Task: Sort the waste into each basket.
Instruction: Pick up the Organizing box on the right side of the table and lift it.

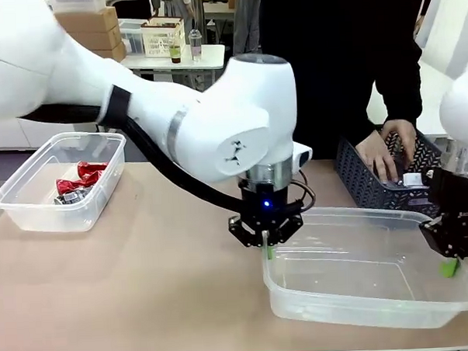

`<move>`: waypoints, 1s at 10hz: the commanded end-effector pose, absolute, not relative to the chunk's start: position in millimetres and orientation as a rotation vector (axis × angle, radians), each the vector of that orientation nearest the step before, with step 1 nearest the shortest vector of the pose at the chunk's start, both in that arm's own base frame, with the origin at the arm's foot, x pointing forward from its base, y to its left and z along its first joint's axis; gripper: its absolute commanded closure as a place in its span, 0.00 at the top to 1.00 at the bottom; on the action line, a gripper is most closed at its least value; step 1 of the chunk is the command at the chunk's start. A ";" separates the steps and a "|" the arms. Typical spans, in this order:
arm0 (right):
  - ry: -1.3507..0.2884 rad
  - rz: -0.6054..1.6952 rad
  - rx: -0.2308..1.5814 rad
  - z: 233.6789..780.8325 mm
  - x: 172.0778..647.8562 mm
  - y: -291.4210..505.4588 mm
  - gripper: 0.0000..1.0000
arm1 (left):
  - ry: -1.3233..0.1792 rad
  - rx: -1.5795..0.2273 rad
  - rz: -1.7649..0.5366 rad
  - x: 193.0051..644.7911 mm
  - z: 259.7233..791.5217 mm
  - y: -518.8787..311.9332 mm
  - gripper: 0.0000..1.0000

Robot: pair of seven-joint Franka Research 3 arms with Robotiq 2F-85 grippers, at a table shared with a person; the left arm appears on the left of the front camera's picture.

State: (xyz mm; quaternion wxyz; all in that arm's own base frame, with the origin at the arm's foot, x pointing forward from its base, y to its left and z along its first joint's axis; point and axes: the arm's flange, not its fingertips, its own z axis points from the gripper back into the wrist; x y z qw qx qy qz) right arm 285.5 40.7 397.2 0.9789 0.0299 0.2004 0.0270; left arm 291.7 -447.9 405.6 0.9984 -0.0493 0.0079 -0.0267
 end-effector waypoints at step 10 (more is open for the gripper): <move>0.278 -0.026 0.257 455.4 312.8 96.9 0.05 | -0.040 -0.124 -0.023 275.7 477.2 -406.1 0.04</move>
